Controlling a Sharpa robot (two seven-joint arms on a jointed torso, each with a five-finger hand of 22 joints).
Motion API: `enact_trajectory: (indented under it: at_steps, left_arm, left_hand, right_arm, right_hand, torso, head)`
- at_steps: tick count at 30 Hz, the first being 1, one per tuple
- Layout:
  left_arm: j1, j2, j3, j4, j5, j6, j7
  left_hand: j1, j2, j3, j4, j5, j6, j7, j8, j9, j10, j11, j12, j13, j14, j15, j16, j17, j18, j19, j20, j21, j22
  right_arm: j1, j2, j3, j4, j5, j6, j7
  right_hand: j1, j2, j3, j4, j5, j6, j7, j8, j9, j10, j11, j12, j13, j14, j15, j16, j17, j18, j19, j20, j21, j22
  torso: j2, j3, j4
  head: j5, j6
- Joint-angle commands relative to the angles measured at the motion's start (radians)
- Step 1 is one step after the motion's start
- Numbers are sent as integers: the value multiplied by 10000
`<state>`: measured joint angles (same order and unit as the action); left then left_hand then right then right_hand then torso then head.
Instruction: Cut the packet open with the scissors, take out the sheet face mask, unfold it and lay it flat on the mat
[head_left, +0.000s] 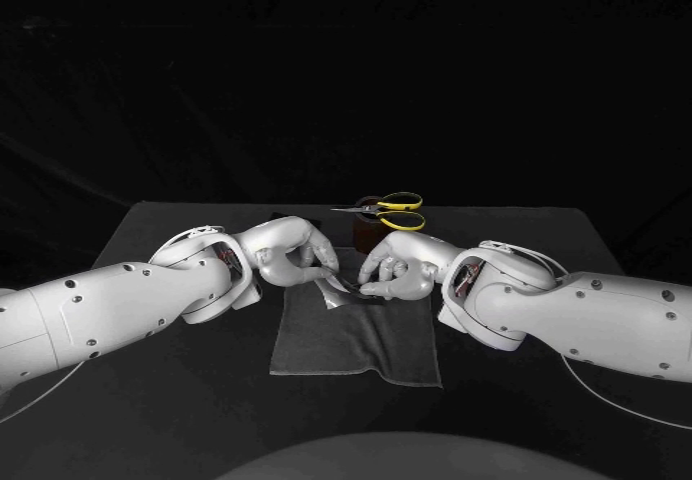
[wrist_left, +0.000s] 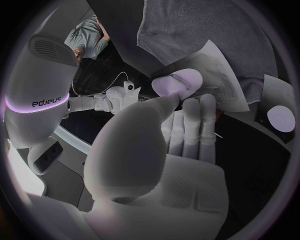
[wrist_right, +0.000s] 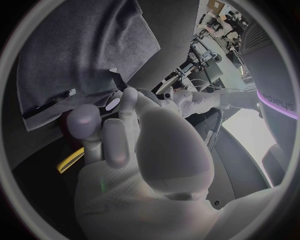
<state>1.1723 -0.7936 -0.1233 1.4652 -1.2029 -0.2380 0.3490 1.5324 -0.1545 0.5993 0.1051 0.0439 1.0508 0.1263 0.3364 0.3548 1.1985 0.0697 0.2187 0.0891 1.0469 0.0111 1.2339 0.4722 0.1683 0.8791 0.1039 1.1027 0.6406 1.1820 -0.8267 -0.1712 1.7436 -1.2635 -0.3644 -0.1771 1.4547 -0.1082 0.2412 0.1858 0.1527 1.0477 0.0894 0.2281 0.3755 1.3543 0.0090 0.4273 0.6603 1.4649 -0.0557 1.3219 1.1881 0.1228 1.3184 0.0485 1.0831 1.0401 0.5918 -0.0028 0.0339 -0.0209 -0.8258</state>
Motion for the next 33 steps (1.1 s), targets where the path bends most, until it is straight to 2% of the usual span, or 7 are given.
enact_trajectory:
  at_steps: [1,10,16,20,26,30,33]
  left_arm:
    - [8,10,13,-14,156,32,83]
    - [8,38,13,-16,267,81,67]
    - [8,46,13,1,331,132,49]
    - [8,49,13,18,363,159,44]
    - [8,59,13,37,395,213,27]
    - [8,57,12,30,437,258,1]
    - [8,55,12,17,459,277,-19]
  left_hand:
    - [-37,45,-18,-67,39,-6,57,18,14,93,5,37,18,24,-57,25,-16,156,40,16,56,10]
    - [-44,50,-15,-73,39,-4,58,19,15,96,6,40,20,31,-57,26,-18,156,45,16,59,12]
    - [-44,50,-15,-73,39,-4,58,19,15,96,6,40,20,31,-57,26,-18,156,45,16,59,12]
    - [-55,55,-11,-83,39,0,59,21,16,102,6,45,23,41,-56,28,-22,156,51,17,64,15]
    - [-55,55,-11,-83,39,0,59,21,16,102,6,45,23,41,-56,28,-22,156,51,17,64,15]
    - [-64,62,-6,-90,39,3,58,23,18,106,5,48,25,49,-56,30,-25,156,55,18,67,17]
    - [-64,62,-6,-90,39,3,58,23,18,106,5,48,25,49,-56,30,-25,156,55,18,67,17]
  right_arm:
    - [-3,-61,-1,61,-698,285,-80]
    - [-6,13,-2,55,-1351,249,-186]
    - [-6,108,-1,-17,-1707,29,-507]
    - [-6,190,-1,-73,-1991,-120,-735]
    - [-5,329,0,-97,-2344,-292,-933]
    - [-6,385,0,-69,-2647,-406,-996]
    - [-6,402,0,-50,-2855,-427,-1007]
  right_hand:
    - [-154,-353,293,60,470,75,22,-3,-38,-3,-51,-61,-8,298,-74,30,-9,-50,27,-27,26,35]
    - [-569,-624,561,303,728,70,36,-23,-67,55,-33,-59,21,310,-60,55,36,-53,22,-10,26,86]
    - [-1103,-925,899,675,1962,38,35,-9,-61,97,-28,-45,80,311,-53,57,55,-55,28,-4,15,142]
    - [-1295,-1060,1085,785,2502,12,41,12,-40,105,-24,-37,113,314,-52,66,77,-60,46,-4,32,194]
    - [-1370,-1108,1179,822,2699,2,41,28,-25,116,-24,-29,131,321,-52,81,102,-67,65,-4,56,236]
    - [-1543,-1155,1367,907,3292,17,23,86,17,149,-37,-4,170,340,-60,131,179,-83,115,-8,129,344]
    - [-1533,-1168,1413,887,3359,20,16,100,28,147,-44,-4,175,339,-66,128,175,-84,118,-11,132,353]
  torso:
    - [-2,7,-9]
    - [-2,5,-5]
    - [-1,-3,7]
    - [-4,-6,4]
    - [-2,1,8]
    - [0,0,4]
    - [2,-1,-5]
  head:
    - [8,-1]
    - [-31,-10]
    - [-34,-7]
    - [-32,-6]
    - [-34,-8]
    - [-28,1]
    - [-21,10]
